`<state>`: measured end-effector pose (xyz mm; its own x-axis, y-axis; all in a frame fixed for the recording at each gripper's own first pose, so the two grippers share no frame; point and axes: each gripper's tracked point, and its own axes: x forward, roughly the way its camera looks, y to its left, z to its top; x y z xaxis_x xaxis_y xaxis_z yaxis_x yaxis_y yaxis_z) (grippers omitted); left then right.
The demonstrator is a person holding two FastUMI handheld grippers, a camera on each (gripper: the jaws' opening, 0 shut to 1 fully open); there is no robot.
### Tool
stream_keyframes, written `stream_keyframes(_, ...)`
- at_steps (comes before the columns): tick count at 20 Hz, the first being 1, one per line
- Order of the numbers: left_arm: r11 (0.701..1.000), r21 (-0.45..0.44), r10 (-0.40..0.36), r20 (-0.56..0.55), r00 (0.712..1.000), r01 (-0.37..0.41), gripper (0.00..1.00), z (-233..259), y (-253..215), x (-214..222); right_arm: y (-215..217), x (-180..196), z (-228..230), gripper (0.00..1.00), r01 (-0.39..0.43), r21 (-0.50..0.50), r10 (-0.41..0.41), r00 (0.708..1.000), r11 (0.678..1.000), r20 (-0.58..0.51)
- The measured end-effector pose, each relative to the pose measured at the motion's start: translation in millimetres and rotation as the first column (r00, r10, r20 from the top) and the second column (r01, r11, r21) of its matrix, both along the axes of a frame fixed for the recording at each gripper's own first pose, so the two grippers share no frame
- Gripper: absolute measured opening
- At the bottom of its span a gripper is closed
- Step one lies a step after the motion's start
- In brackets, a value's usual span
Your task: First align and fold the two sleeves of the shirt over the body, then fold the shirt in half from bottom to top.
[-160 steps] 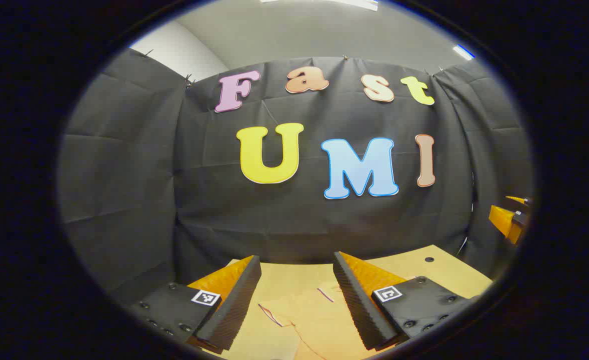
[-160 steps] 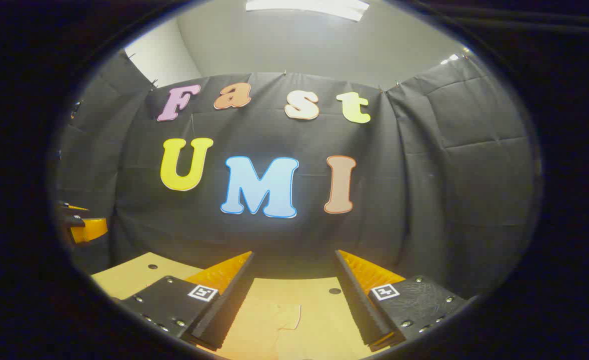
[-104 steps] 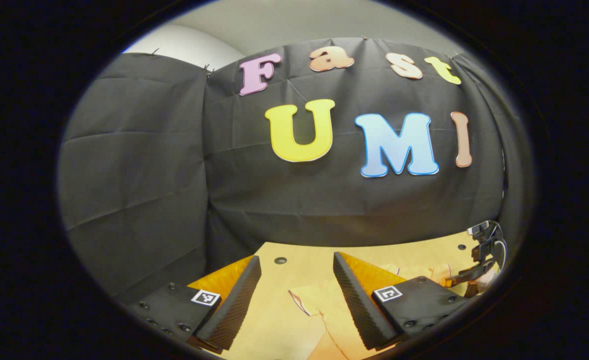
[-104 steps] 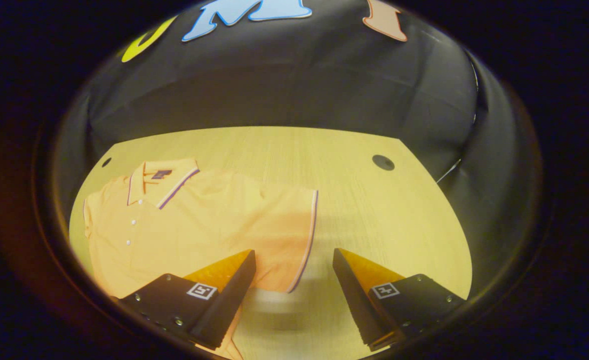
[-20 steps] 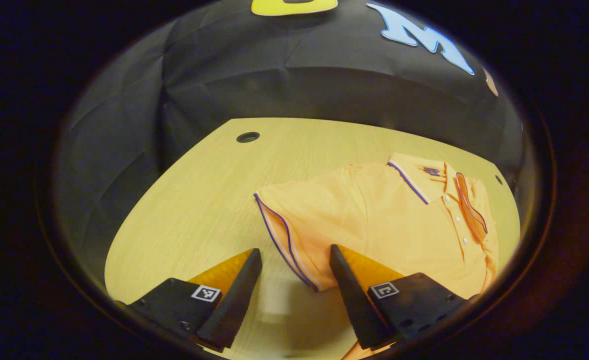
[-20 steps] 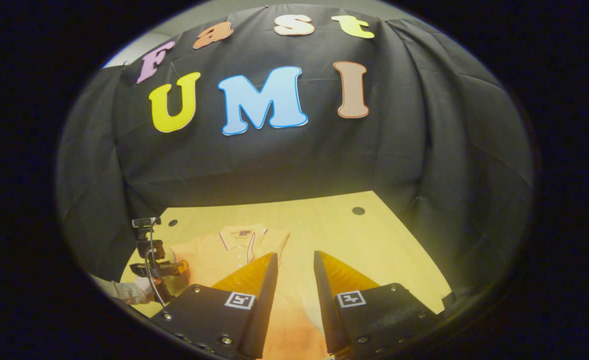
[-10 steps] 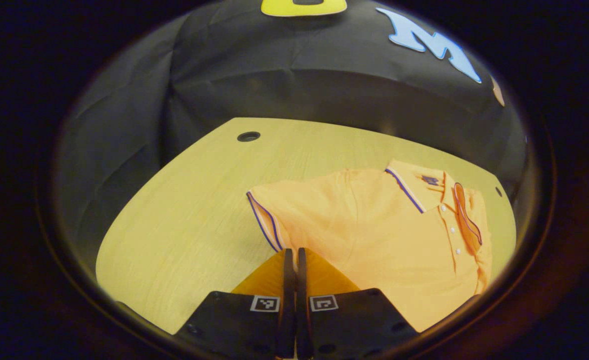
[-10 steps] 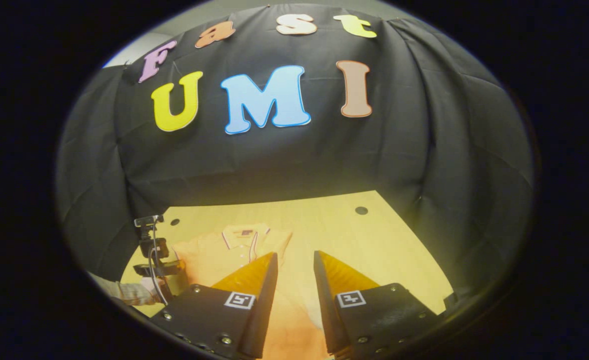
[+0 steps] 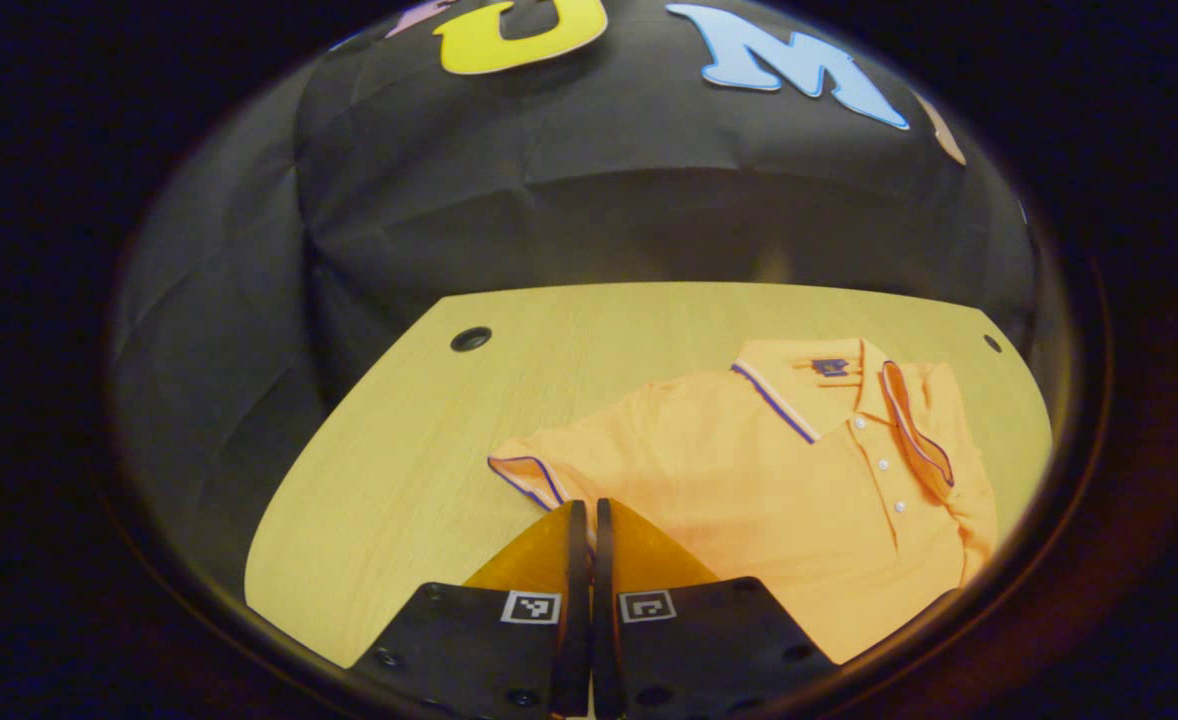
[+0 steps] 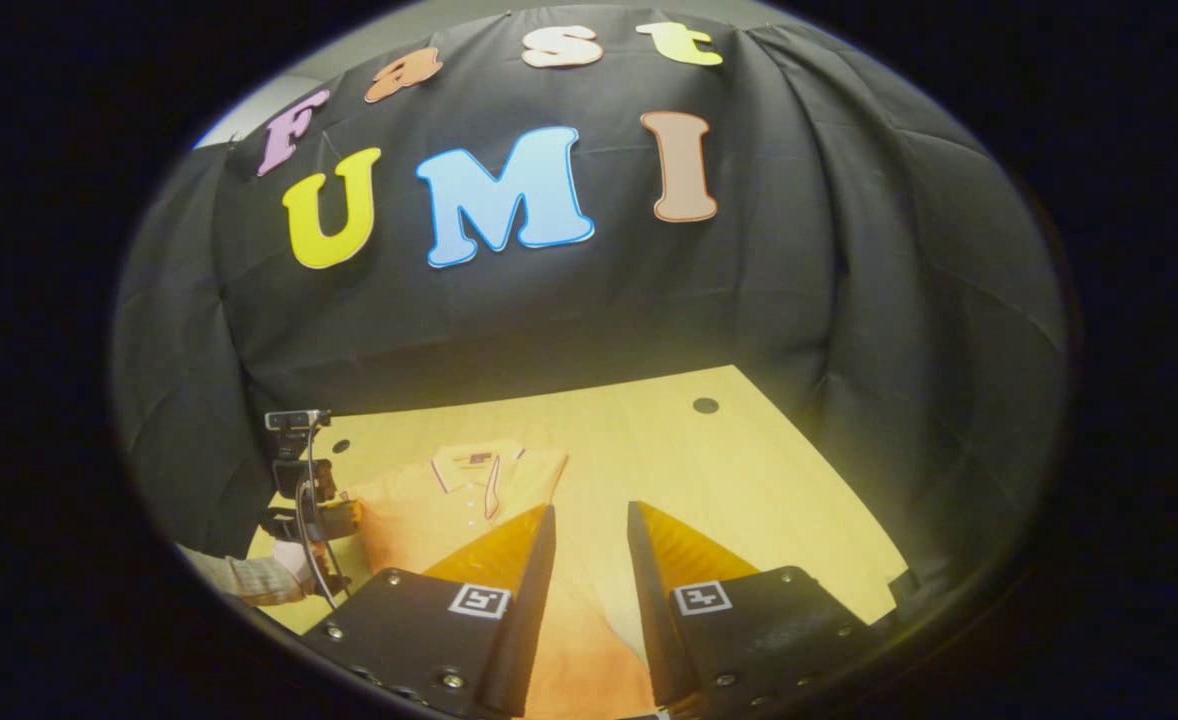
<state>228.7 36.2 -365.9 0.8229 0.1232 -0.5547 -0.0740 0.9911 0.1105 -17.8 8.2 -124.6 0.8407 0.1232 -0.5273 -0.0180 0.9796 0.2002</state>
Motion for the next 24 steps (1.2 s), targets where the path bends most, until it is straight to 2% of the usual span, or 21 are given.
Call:
stream_keyframes(3, 0.993, 0.027, -0.116, 0.033, 0.993, 0.115, 0.08, 17.7, -48.7, 11.7, -5.6, -2.6, -2.7, 0.45, 0.009, 0.012, -0.009, 1.000, 1.000, -0.004)
stream_keyframes(8, 0.959, 0.056, -0.280, 0.041, 0.959, 0.278, 0.08, 27.1, -131.2, 19.1, -19.6, -9.5, -5.8, 0.45, 0.036, 0.016, -0.036, 0.999, 0.999, -0.007)
stream_keyframes(12, 0.939, 0.055, -0.341, 0.000, 0.940, 0.341, 0.08, 13.7, -168.9, 14.8, -31.3, -17.9, -10.1, 0.45, 0.060, 0.021, -0.060, 0.998, 0.998, -0.017)
stream_keyframes(16, 0.937, -0.007, -0.350, 0.002, 0.937, 0.350, 0.13, 13.7, -181.5, 11.7, -40.3, -27.3, -14.7, 0.45, 0.073, 0.029, -0.072, 0.997, 0.997, -0.029)
stream_keyframes(18, 0.933, -0.030, -0.359, 0.006, 0.933, 0.359, 0.42, 18.6, -184.3, 3.8, -41.4, -30.3, -19.0, 0.45, 0.069, 0.038, -0.067, 0.997, 0.997, -0.036)
stream_keyframes(19, 0.933, -0.027, -0.359, 0.014, 0.933, 0.360, 0.52, 23.5, -182.3, 1.9, -40.7, -31.2, -20.3, 0.45, 0.063, 0.043, -0.062, 0.997, 0.997, -0.038)
stream_keyframes(20, 0.934, -0.025, -0.355, 0.021, 0.935, 0.355, 0.54, 27.4, -179.4, -1.5, -40.1, -31.4, -22.4, 0.45, 0.056, 0.046, -0.055, 0.998, 0.997, -0.040)
stream_keyframes(21, 0.935, -0.034, -0.352, 0.028, 0.936, 0.353, 0.64, 32.8, -177.8, -6.0, -38.9, -32.2, -25.0, 0.45, 0.047, 0.047, -0.045, 0.998, 0.998, -0.041)
stream_keyframes(24, 0.942, -0.051, -0.331, 0.045, 0.943, 0.333, 0.67, 47.1, -163.1, -27.8, -33.1, -35.6, -34.6, 0.45, 0.007, 0.044, -0.005, 0.999, 0.999, -0.050)
